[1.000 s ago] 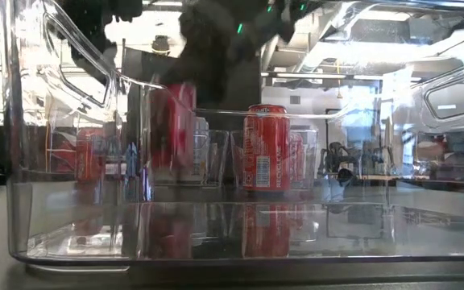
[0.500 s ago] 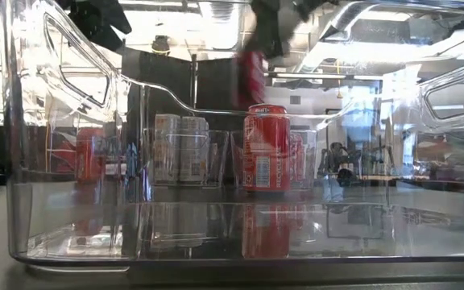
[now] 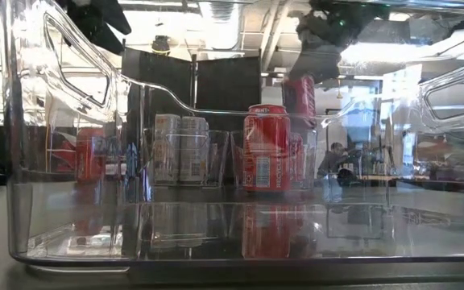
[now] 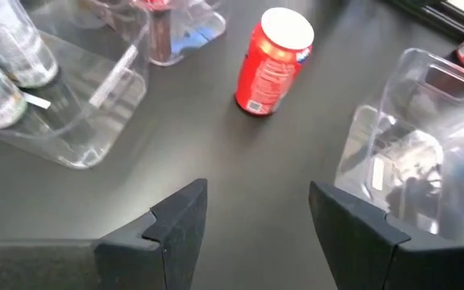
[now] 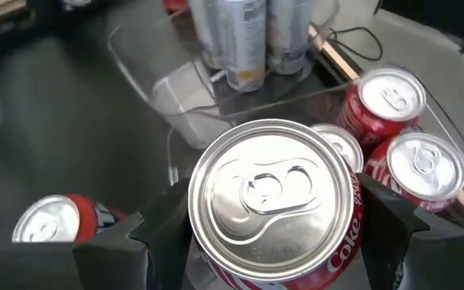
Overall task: Sort soda cans
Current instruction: Put the red soda can into the top right transparent bin, then remove the bottom right red soda can from the top right transparent bin
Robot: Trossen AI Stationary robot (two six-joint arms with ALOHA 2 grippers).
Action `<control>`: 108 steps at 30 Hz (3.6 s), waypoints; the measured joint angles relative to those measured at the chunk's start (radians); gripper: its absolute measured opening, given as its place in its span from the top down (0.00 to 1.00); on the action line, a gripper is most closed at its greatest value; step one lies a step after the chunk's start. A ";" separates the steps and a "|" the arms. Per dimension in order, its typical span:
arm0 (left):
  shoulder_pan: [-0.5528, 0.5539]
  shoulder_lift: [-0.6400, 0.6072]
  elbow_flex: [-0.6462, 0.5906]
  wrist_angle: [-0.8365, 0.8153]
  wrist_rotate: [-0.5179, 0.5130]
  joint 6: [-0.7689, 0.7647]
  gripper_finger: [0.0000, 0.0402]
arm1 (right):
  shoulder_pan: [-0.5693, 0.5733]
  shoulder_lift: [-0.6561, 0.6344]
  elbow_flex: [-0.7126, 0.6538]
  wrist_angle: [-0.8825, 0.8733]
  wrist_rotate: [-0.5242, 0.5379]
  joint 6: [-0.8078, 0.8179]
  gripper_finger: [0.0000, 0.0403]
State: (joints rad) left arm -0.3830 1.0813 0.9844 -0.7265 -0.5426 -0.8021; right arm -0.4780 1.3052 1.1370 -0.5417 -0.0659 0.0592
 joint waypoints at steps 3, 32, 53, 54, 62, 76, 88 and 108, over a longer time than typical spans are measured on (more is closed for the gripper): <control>0.002 0.000 0.000 0.000 -0.020 0.020 0.47 | -0.012 -0.015 -0.055 0.040 0.008 0.019 0.33; 0.038 0.000 0.000 0.002 -0.024 -0.048 0.47 | -0.134 0.189 -0.079 0.202 -0.063 -0.084 0.33; 0.071 0.000 0.000 0.051 -0.026 -0.045 0.47 | -0.166 0.304 -0.076 0.241 -0.186 -0.075 0.19; 0.071 0.000 0.000 0.053 -0.026 -0.050 0.47 | -0.164 0.305 -0.077 0.235 -0.186 -0.075 0.17; 0.065 0.000 -0.001 0.053 -0.026 -0.053 0.47 | -0.176 0.202 -0.078 0.213 -0.175 -0.020 0.08; 0.119 0.000 -0.001 0.055 -0.026 0.145 0.47 | 0.011 0.111 -0.070 0.200 -0.077 -0.330 0.09; 0.186 0.000 -0.001 0.141 -0.009 0.134 0.47 | 0.085 0.293 0.003 0.173 -0.061 -0.285 0.23; 0.186 0.000 -0.001 0.139 -0.010 0.080 0.47 | 0.068 0.391 0.263 -0.174 0.147 -0.094 0.30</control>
State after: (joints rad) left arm -0.1970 1.0812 0.9836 -0.5872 -0.5522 -0.7223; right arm -0.4096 1.6965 1.4003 -0.7157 0.0810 -0.0350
